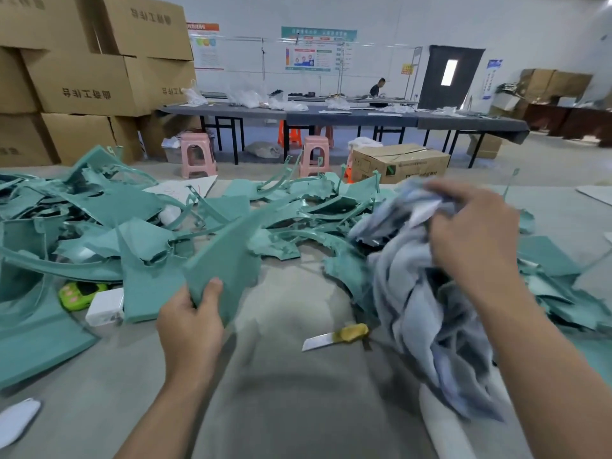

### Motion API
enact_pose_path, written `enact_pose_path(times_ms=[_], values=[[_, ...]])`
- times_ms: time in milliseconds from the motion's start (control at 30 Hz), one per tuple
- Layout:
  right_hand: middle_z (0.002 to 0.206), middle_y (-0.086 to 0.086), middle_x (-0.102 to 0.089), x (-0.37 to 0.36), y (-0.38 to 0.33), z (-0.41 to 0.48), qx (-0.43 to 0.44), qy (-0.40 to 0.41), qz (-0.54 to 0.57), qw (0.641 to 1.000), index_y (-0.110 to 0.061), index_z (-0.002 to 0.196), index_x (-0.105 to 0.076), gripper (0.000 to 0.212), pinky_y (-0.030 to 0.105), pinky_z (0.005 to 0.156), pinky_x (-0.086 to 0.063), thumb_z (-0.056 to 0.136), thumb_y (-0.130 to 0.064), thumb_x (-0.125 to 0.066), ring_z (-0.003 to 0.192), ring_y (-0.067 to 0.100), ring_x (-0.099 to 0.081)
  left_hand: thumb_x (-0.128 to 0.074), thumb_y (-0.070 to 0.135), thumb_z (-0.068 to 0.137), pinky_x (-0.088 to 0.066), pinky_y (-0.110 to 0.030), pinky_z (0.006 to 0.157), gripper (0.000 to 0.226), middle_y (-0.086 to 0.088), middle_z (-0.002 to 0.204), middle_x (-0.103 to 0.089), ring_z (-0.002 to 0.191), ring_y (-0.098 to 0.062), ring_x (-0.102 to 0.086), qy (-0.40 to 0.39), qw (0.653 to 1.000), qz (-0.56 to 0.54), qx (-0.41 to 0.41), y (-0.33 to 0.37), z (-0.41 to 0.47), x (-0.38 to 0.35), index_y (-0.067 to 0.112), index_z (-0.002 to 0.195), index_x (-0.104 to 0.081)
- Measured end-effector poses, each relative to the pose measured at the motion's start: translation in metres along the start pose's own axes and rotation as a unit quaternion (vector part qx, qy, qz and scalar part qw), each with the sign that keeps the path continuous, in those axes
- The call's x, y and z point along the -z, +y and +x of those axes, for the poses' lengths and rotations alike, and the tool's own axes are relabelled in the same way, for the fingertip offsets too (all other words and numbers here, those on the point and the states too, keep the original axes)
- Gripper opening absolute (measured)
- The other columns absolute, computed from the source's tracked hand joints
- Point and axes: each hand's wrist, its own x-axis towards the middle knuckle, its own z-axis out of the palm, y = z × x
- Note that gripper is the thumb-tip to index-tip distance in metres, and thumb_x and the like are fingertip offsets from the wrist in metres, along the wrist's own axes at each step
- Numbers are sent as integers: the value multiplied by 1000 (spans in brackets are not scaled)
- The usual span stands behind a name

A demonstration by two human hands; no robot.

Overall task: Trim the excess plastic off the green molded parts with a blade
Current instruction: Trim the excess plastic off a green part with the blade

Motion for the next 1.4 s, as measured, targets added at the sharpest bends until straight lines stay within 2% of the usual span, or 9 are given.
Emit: enact_pose_path(times_ms=[100,267,333,400,667,833,1000,1267,1400], values=[[154,6,-47,3,4,-3,46,45,-131,989,-25,143,-54,62,44,122,-22,84,-13,-72,144,28,-34,-67,29,93,-38,-10,50,31,27,57,-59,54,9,-53,26,999,-45,-11,3,-1,3,36,64,-61],[85,2,-72,-44,-4,-82,133,-275,-85,948,-20,98,-66,26,41,71,-57,81,-2,-56,78,29,-65,-62,23,93,-30,-12,46,34,20,52,-47,48,0,-41,-28,994,-12,-104,1,-7,2,19,62,-49],[88,3,-67,-63,4,-100,117,-373,-139,910,-18,95,-58,22,40,66,-50,81,-2,-54,84,31,-62,-62,26,92,-33,-13,46,12,18,54,-52,47,-3,-42,-79,987,41,-133,-4,-13,4,18,97,-68],[96,2,-62,-75,16,-111,101,-430,-152,884,-22,94,-52,20,37,67,-42,84,-4,-51,91,28,-58,-67,20,90,-38,-17,47,47,15,57,-61,47,-8,-48,-129,978,70,-147,-10,-19,6,52,123,-59],[94,-4,-59,-73,44,-105,74,-426,-129,893,-23,94,-52,8,36,73,-41,96,-14,-51,87,20,-52,-62,22,92,-45,-26,80,61,17,118,-69,101,-14,-64,-249,933,221,-133,-5,-20,-7,56,141,-48],[100,-8,-70,-72,44,-100,73,-415,-107,901,-31,107,-62,23,38,85,-54,91,-14,-60,95,18,-63,-61,6,92,-40,2,76,61,21,102,-72,80,12,-58,-149,958,177,-168,0,-19,1,52,132,-59],[85,-9,-67,-75,50,-100,53,-405,-76,910,-31,94,-65,21,41,76,-55,89,-10,-61,81,17,-62,-62,0,91,-51,-28,74,72,43,114,-60,69,-17,-60,-71,973,133,-175,9,-27,1,53,139,-51],[75,-10,-63,-80,58,-95,16,-391,-8,920,-35,83,-57,14,38,65,-51,95,-29,-60,72,11,-58,-66,17,89,-37,-32,66,36,11,62,-60,56,-13,-49,35,974,179,-131,13,-32,1,37,119,-72],[102,-10,-74,-99,67,-85,-25,-365,49,929,-26,92,-65,6,44,88,-55,97,-28,-61,91,17,-67,-58,30,73,-38,-38,58,25,5,55,-51,60,-35,-48,45,974,183,-129,14,-21,13,24,94,-72]])
